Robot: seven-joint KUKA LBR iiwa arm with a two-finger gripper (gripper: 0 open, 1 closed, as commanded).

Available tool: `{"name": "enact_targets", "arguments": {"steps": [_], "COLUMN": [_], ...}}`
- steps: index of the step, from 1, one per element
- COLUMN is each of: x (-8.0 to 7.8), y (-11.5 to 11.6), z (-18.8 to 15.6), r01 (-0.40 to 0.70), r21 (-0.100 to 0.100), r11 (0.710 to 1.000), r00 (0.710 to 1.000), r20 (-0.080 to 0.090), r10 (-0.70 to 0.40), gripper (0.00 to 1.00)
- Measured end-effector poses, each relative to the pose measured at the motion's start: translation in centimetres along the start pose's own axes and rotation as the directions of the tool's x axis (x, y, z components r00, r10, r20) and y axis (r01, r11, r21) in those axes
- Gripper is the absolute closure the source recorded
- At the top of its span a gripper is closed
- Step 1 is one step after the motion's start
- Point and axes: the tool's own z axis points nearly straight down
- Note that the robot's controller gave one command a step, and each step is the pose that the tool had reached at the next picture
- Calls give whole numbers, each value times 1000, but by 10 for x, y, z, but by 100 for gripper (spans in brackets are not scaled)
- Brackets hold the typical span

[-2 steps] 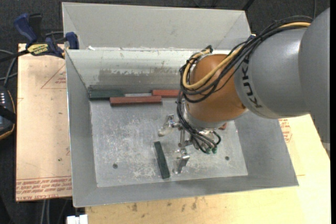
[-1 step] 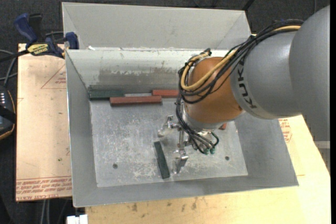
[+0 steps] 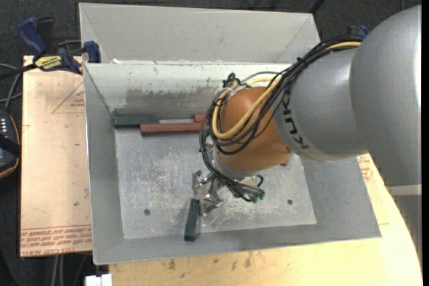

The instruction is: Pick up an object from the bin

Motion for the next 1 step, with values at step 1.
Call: {"name": "enact_targets", "arguments": {"steps": [1], "x": [6], "y": [1], "z": [4], "r01": [0], "r21": [-5], "r11": [1000], "r00": [1000], "r20": [-22], "r10": [-1], "gripper": [0]}}
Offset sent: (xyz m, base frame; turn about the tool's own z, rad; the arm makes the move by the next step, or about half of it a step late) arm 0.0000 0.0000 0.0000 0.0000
